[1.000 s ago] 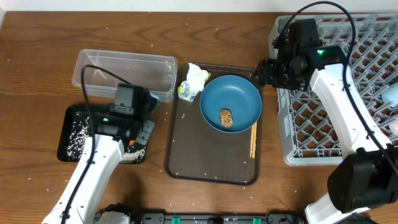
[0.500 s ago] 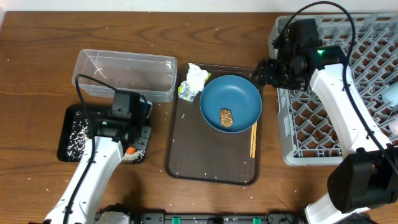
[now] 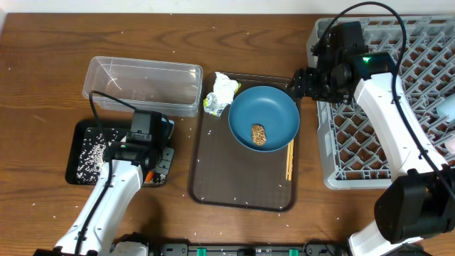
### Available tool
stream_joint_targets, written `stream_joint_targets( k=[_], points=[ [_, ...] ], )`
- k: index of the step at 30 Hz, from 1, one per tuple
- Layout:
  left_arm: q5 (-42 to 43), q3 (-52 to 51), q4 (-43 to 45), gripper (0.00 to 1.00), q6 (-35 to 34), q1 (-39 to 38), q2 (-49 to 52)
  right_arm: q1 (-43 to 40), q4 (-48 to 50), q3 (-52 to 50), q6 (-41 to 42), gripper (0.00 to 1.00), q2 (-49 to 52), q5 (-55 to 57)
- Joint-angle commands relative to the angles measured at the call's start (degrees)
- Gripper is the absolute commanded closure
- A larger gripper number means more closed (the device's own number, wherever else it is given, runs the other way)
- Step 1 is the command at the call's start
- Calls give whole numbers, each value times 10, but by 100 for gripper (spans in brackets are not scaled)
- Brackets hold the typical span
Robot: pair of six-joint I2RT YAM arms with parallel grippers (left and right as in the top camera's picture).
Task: Sort waste into correct bins and load items into the dishwasher rack
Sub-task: 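Carry the carrot with the left gripper and drop it on the black tray, then move the left gripper to the blue plate rim and grasp it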
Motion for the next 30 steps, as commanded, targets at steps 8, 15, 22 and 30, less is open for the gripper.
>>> stream_joint_targets(
  k=[8, 15, 22, 30],
  points=[
    [91, 44, -11, 18, -5, 1, -25, 0, -2, 3, 5, 29, -15, -5],
    [375, 83, 21, 2, -4, 1, -72, 0, -2, 3, 3, 32, -15, -4],
    [400, 83, 59, 7, -23, -5, -63, 3, -2, 3, -12, 36, -15, 2],
    [304, 112, 60, 28, -125, -75, 6, 0, 8, 3, 53, 34, -15, 23]
  ],
)
